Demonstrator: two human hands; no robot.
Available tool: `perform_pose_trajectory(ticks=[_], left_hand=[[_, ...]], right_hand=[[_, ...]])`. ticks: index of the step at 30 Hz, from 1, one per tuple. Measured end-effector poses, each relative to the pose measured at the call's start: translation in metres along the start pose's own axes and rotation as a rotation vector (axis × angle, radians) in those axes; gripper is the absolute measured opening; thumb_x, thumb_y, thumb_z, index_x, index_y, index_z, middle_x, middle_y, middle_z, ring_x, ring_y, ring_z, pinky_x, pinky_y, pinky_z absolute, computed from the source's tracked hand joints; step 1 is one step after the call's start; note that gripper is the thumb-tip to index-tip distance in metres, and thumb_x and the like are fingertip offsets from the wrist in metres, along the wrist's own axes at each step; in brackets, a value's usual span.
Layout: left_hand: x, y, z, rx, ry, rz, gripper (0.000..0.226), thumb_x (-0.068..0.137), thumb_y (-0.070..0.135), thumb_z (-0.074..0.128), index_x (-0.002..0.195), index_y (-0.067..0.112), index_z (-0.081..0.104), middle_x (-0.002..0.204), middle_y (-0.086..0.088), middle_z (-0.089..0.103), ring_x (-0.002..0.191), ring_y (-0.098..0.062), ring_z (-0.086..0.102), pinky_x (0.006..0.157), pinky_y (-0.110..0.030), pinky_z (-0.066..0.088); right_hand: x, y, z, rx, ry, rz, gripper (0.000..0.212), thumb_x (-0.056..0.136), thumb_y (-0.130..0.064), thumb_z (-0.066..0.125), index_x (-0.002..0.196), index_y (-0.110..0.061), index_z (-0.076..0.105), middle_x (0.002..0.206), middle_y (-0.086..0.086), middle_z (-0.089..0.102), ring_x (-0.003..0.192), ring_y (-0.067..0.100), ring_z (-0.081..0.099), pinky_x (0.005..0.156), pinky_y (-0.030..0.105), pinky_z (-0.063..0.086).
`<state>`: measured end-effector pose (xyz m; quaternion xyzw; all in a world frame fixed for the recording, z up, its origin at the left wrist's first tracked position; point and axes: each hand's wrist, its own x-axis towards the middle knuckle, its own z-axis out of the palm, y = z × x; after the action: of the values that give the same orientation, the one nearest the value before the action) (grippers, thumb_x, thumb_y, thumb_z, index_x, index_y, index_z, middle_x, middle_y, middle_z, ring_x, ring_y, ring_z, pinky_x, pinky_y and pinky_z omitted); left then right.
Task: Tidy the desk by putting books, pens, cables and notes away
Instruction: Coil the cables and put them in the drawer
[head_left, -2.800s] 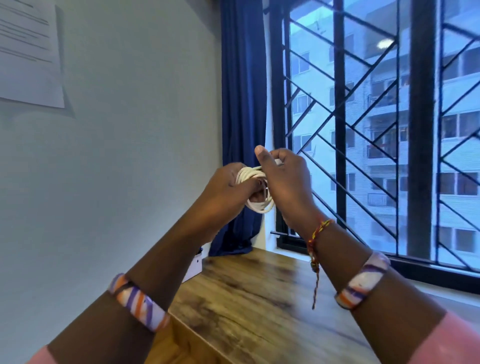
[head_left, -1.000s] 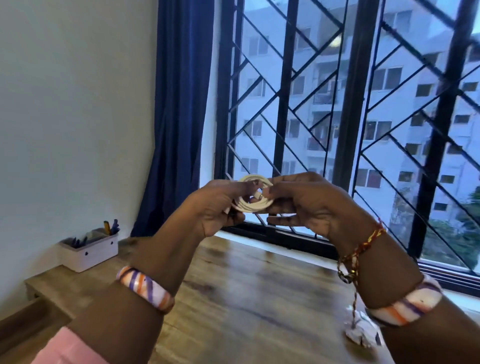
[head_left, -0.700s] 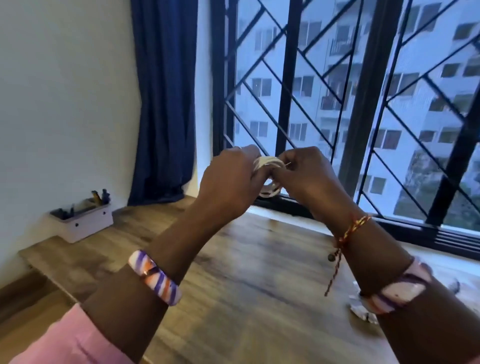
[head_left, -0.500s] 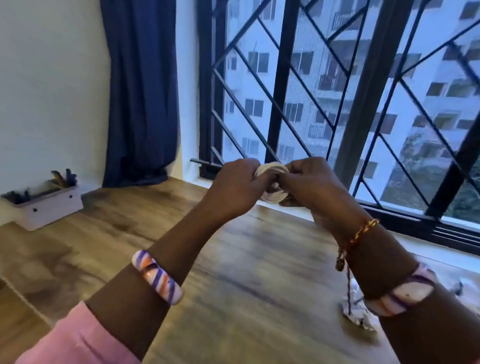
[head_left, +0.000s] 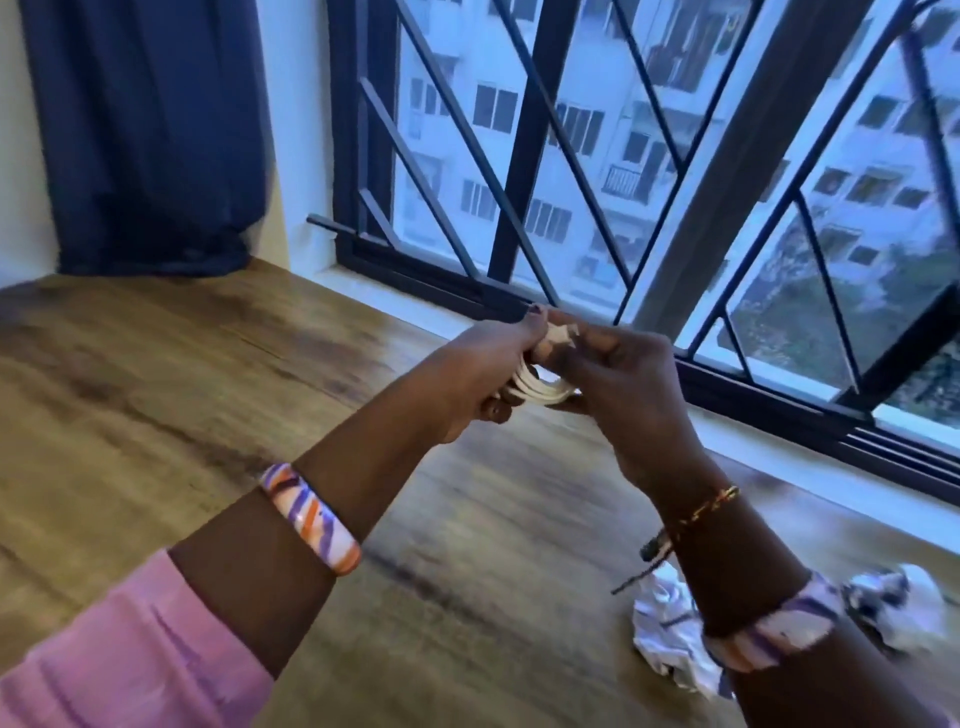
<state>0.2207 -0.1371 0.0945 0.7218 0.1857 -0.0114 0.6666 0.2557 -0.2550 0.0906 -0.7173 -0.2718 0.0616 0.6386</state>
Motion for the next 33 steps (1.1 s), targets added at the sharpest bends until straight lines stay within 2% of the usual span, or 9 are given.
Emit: perform_pose_trajectory(ticks=[2, 6, 9, 15, 20, 24, 26, 28, 33], left_hand=[[-0.002, 0.003, 0.007, 0.084, -0.004, 0.048, 0.054, 0.093, 0.054, 0.032, 0.114, 0.010, 0.057, 0.095, -0.008, 0.057, 0.076, -0.015, 0.047, 0.060, -0.023, 0.038], [-0.017, 0.003, 0.017, 0.172, 0.010, 0.217, 0.041, 0.095, 0.049, 0.033, 0.097, 0.016, 0.057, 0.074, 0.001, 0.053, 0.065, -0.010, 0.043, 0.058, -0.022, 0.035], [-0.036, -0.006, 0.019, 0.177, 0.013, 0.278, 0.031, 0.096, 0.041, 0.040, 0.087, 0.018, 0.058, 0.066, 0.001, 0.048, 0.057, -0.011, 0.039, 0.053, -0.025, 0.031], [-0.095, -0.025, 0.012, 0.274, 0.127, 0.397, 0.027, 0.091, 0.041, 0.048, 0.072, 0.024, 0.057, 0.061, 0.005, 0.052, 0.054, -0.008, 0.044, 0.052, -0.023, 0.034], [-0.161, -0.054, 0.014, 0.583, 0.362, 0.596, 0.032, 0.090, 0.041, 0.043, 0.066, 0.023, 0.052, 0.052, 0.007, 0.046, 0.046, -0.008, 0.041, 0.047, -0.024, 0.026], [-0.196, -0.076, 0.003, 0.729, 0.424, 0.607, 0.030, 0.087, 0.040, 0.048, 0.060, 0.027, 0.045, 0.055, 0.007, 0.048, 0.051, -0.011, 0.046, 0.046, -0.025, 0.027], [-0.206, -0.079, -0.007, 0.709, 0.390, 0.558, 0.013, 0.080, 0.038, 0.059, 0.081, 0.025, 0.060, 0.068, 0.005, 0.061, 0.063, -0.016, 0.059, 0.054, -0.028, 0.043], [-0.216, -0.079, -0.016, 0.683, 0.387, 0.557, 0.026, 0.074, 0.031, 0.069, 0.098, 0.021, 0.065, 0.077, 0.002, 0.067, 0.069, -0.016, 0.064, 0.064, -0.030, 0.052], [-0.240, -0.091, -0.043, 0.794, 0.339, 0.563, 0.015, 0.071, 0.027, 0.072, 0.083, 0.018, 0.076, 0.067, -0.006, 0.072, 0.059, -0.018, 0.064, 0.058, -0.033, 0.052]], right_hand=[[-0.004, 0.003, -0.001, 0.129, 0.043, 0.031, 0.019, 0.082, -0.011, 0.060, 0.099, -0.012, 0.068, 0.078, 0.000, 0.072, 0.075, 0.014, 0.069, 0.065, 0.029, 0.059], [-0.014, 0.002, -0.002, 0.391, 0.122, 0.160, 0.025, 0.072, -0.024, 0.062, 0.093, -0.014, 0.070, 0.083, 0.006, 0.071, 0.080, 0.022, 0.067, 0.077, 0.044, 0.057], [-0.024, -0.009, -0.002, 0.572, 0.202, 0.223, 0.012, 0.081, -0.023, 0.061, 0.087, -0.016, 0.069, 0.088, 0.007, 0.069, 0.086, 0.022, 0.063, 0.082, 0.046, 0.053], [-0.059, -0.033, 0.015, 0.508, 0.273, 0.191, 0.020, 0.089, -0.021, 0.059, 0.073, -0.011, 0.065, 0.066, 0.003, 0.067, 0.059, 0.014, 0.064, 0.059, 0.030, 0.057], [-0.092, -0.050, 0.041, 0.541, 0.413, 0.272, 0.030, 0.092, -0.021, 0.055, 0.067, -0.006, 0.061, 0.042, 0.000, 0.058, 0.039, 0.010, 0.056, 0.049, 0.027, 0.051], [-0.131, -0.055, 0.061, 0.518, 0.316, 0.341, 0.030, 0.095, -0.025, 0.050, 0.073, -0.007, 0.061, 0.041, -0.001, 0.055, 0.038, 0.010, 0.052, 0.048, 0.026, 0.048], [-0.149, -0.058, 0.067, 0.380, 0.207, 0.295, 0.028, 0.095, -0.027, 0.049, 0.079, -0.008, 0.062, 0.053, 0.003, 0.054, 0.040, 0.009, 0.052, 0.047, 0.024, 0.048], [-0.164, -0.061, 0.071, 0.240, 0.099, 0.225, 0.026, 0.094, -0.028, 0.049, 0.086, -0.007, 0.063, 0.061, 0.005, 0.054, 0.046, 0.010, 0.053, 0.045, 0.021, 0.048], [-0.185, -0.054, 0.081, 0.239, -0.144, 0.262, 0.020, 0.091, -0.027, 0.055, 0.098, -0.010, 0.063, 0.076, 0.005, 0.061, 0.057, 0.018, 0.063, 0.056, 0.031, 0.056]])
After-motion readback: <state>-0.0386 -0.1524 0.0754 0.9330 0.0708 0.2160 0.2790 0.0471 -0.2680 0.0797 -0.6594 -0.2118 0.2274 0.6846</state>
